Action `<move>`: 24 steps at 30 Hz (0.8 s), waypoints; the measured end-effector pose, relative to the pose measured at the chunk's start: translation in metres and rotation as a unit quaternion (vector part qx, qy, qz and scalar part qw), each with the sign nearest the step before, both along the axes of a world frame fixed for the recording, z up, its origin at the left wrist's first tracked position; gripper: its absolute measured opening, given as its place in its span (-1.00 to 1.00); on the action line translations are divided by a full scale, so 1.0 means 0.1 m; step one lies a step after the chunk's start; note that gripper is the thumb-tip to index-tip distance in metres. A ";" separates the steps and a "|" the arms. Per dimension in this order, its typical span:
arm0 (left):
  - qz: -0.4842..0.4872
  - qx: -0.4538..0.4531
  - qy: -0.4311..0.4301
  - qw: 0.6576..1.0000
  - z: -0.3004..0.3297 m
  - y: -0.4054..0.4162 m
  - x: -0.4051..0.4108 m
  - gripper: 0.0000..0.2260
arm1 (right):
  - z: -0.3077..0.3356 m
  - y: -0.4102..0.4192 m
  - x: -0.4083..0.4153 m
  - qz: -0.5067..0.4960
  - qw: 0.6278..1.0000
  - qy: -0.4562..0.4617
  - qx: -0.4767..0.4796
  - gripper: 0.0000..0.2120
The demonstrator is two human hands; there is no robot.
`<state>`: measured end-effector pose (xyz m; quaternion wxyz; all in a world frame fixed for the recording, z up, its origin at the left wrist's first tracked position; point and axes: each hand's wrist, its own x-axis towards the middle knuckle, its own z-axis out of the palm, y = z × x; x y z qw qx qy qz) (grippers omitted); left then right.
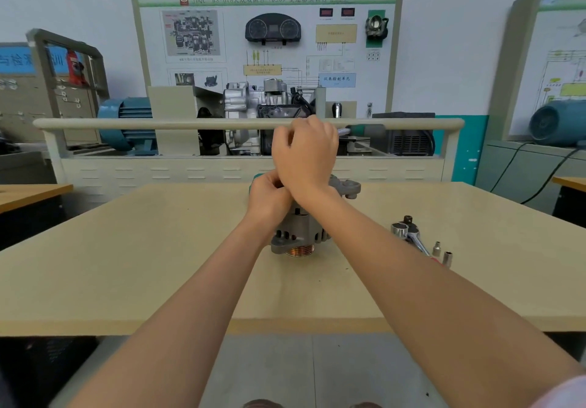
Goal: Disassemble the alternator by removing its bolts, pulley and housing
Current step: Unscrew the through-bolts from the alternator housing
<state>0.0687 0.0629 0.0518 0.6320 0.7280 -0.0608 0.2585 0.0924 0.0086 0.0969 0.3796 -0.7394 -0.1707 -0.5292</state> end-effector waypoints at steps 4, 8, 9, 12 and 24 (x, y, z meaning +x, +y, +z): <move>-0.041 0.016 -0.016 0.999 -0.02 0.01 -0.03 -0.88 | 0.15 -0.09 0.05 0.255 0.948 0.109 0.158 -0.50; -0.056 0.006 -0.022 0.998 -0.02 0.03 -0.02 -0.87 | 0.27 -0.14 0.12 0.431 0.824 0.220 0.294 -0.49; -0.054 0.002 -0.019 0.998 -0.01 0.03 -0.02 -0.88 | 0.28 -0.14 0.12 0.443 0.812 0.224 0.306 -0.52; -0.040 0.002 -0.009 0.999 0.00 0.03 -0.02 -0.92 | 0.19 -0.10 0.08 0.378 0.872 0.188 0.250 -0.54; -0.030 0.019 -0.015 0.999 -0.01 0.00 -0.03 -0.90 | 0.21 -0.11 0.07 0.337 0.905 0.157 0.204 -0.49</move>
